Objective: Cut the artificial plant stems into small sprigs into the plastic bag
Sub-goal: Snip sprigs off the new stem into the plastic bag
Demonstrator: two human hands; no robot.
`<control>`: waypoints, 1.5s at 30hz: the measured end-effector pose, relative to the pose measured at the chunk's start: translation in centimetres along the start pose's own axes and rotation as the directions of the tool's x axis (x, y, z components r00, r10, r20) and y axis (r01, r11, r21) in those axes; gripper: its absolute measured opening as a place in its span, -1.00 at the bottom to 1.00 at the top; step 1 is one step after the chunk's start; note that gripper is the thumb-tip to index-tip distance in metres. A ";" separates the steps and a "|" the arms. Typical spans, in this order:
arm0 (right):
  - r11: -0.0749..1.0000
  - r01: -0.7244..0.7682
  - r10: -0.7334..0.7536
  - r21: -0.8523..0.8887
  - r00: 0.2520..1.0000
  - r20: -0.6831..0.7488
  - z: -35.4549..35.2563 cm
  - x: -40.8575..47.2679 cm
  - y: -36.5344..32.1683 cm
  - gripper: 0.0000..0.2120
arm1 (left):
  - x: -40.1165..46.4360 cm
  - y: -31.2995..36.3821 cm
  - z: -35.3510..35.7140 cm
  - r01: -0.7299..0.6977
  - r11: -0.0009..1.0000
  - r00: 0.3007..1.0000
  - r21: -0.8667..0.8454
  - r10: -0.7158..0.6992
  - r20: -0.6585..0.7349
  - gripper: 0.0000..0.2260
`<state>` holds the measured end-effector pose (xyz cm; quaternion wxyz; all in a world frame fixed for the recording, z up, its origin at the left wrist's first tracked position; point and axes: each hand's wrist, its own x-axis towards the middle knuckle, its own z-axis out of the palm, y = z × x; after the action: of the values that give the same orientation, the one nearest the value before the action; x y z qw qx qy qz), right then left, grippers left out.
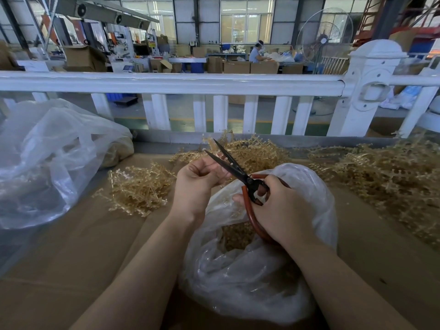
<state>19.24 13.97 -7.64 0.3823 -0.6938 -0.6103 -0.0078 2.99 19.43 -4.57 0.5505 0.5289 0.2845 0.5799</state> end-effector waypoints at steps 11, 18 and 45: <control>1.000 0.015 -0.015 0.001 1.000 -0.007 0.1 0.1 0.0 -0.29 | 0.2 -0.1 -0.4 -0.029 1.000 0.999 0.006 0.029 0.017 -0.87; 1.000 0.016 -0.016 -0.006 1.000 -0.018 -0.2 0.0 0.0 -0.29 | 0.2 0.0 -0.5 -0.029 0.999 1.000 0.024 0.029 0.007 -0.87; 0.991 0.051 -0.063 -0.124 0.993 -0.099 -0.3 -0.2 -0.1 -0.51 | 0.2 -0.3 -0.6 -0.054 0.993 0.995 0.104 0.045 0.084 -0.91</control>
<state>19.25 13.62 -7.52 0.3697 -0.6966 -0.6080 -0.0915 2.54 19.80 -4.93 0.5179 0.5876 0.2792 0.5555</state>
